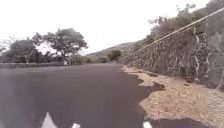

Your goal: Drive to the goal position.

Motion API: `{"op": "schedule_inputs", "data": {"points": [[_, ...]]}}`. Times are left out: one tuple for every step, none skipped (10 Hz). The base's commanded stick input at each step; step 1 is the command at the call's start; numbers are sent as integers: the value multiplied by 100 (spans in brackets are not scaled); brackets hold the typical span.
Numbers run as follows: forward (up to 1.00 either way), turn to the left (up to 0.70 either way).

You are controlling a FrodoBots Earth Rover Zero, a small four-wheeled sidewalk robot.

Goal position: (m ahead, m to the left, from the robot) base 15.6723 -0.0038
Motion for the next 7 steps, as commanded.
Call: {"op": "schedule_inputs", "data": {"points": [[100,0],[100,0],[100,0],[100,0],[100,0],[100,0],[100,-24]]}}
